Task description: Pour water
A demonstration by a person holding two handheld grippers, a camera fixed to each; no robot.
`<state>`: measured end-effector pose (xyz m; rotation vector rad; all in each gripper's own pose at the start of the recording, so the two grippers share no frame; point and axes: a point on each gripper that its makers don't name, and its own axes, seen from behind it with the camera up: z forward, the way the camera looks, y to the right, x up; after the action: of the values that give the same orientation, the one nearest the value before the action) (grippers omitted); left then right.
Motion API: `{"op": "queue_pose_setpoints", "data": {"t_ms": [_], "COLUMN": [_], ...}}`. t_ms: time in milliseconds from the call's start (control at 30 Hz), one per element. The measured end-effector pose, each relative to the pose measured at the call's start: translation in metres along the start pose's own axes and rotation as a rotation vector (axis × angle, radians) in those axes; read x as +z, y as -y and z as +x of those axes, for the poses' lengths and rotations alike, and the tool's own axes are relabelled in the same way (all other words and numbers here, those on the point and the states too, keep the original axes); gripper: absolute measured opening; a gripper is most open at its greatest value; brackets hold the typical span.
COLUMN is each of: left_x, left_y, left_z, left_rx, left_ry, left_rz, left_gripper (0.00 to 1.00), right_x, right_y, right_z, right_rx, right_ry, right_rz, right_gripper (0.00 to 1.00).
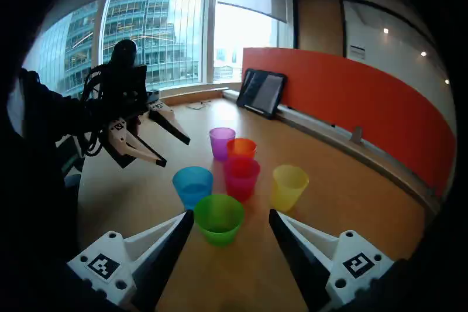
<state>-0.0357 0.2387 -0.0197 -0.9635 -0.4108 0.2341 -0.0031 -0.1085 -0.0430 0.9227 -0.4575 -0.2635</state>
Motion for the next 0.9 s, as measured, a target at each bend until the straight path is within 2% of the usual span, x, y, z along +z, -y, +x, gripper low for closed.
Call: {"op": "queue_pose_setpoints", "data": {"t_ms": [467,900], "left_x": [0.021,0.041], "left_y": [-0.007,-0.021], "left_z": [-0.028,-0.034], "left_rx": [0.005,0.037], "left_ry": [0.079,0.108], "left_rz": [-0.062,-0.116], "left_gripper": [0.96,0.96], "right_x": [0.028,0.053], "right_y": [0.006,0.012], "right_z": [-0.034,-0.047], "right_rx": [-0.016,-0.021], "right_ry": [0.083,0.117], "right_rz": [0.059,0.107], "right_gripper": [1.0,1.0]}}
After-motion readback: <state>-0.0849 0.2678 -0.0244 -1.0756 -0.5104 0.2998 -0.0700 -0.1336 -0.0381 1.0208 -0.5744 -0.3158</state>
